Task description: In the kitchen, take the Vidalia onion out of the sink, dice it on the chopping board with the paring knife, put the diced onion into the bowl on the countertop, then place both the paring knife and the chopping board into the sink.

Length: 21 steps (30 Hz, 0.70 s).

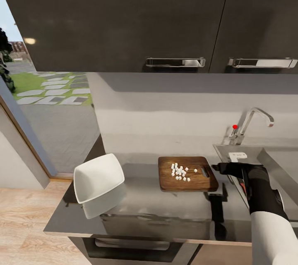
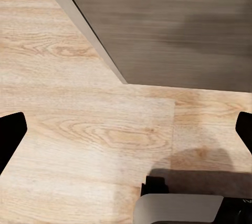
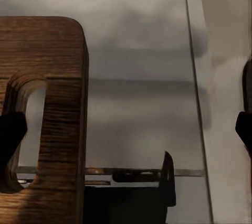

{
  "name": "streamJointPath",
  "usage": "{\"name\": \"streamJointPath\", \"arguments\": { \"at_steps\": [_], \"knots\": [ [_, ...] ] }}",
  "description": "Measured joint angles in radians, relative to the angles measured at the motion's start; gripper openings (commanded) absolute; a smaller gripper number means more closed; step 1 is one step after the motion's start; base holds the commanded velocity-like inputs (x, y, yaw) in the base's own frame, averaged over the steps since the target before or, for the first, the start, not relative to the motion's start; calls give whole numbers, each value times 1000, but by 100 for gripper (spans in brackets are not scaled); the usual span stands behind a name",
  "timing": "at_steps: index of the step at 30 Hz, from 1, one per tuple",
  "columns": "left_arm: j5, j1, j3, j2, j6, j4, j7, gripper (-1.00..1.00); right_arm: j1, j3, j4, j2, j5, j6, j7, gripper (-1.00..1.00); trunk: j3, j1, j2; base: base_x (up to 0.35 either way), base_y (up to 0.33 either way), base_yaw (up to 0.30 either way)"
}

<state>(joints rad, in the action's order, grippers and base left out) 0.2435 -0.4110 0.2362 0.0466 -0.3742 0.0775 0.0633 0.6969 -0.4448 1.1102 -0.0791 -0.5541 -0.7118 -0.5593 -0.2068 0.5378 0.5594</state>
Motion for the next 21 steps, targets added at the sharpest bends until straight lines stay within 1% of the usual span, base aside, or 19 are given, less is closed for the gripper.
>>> {"name": "streamJointPath", "arguments": {
  "at_steps": [3, 6, 21],
  "knots": [
    [0, 0, 0, 0, 0, 0, 0, 100, 0, 0, 0, 0, 0, 0, 34, 100, 0, 0, 0, 0, 0, 0],
    [0, 0, 0, 0, 0, 0, 0, 100, 0, 0, -1, 0, 0, -1, 43, 100, 0, 0, 0, 0, 0, 0],
    [0, 0, 0, 0, 1, 0, 0, 100, 0, 3, -23, 1, 2, 17, 36, 100, 0, 0, 0, 0, 0, 0]
  ]
}}
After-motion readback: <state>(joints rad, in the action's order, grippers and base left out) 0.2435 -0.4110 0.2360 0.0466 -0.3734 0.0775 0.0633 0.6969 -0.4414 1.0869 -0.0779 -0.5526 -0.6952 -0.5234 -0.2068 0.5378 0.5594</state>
